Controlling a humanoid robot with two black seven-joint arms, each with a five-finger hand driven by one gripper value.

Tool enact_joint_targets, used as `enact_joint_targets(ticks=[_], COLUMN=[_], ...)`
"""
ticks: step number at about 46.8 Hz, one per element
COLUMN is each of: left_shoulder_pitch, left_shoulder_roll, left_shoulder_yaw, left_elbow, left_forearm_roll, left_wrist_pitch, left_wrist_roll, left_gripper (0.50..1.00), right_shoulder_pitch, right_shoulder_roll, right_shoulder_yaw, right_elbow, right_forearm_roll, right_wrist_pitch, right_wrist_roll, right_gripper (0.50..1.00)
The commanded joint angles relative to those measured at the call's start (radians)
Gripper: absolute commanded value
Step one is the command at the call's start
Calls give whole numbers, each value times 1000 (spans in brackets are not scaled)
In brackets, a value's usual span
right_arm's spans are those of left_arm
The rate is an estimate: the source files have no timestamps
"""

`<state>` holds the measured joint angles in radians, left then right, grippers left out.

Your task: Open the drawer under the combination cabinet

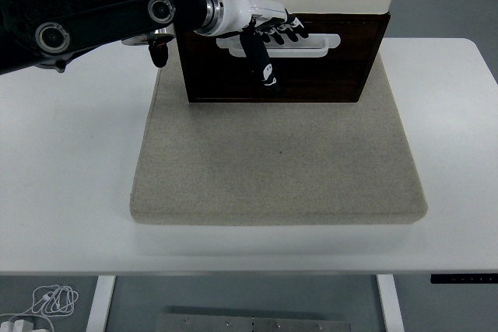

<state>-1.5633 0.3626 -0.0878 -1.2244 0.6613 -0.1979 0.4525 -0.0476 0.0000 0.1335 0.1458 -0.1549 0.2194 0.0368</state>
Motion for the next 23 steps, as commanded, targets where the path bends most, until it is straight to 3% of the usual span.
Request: enact_joint_targets(ticks=[1,23], left_shoulder_pitch=[0,0], left_shoulder_roll=[-2,-24], left_shoulder_yaw=[0,6], left_elbow=[0,22], left_forearm_roll=[0,1], left_wrist_pitch=[0,2], left_wrist_roll=[0,0], left_gripper=[1000,1000], right_shoulder_pitch=[0,0], right_shoulder_roll=[0,0], right_shoulder_yaw=[0,0], right_elbow=[0,0], right_forearm_roll=[0,0], right_wrist_pitch=[0,0], right_wrist_roll=[0,0], right_gripper=[926,926])
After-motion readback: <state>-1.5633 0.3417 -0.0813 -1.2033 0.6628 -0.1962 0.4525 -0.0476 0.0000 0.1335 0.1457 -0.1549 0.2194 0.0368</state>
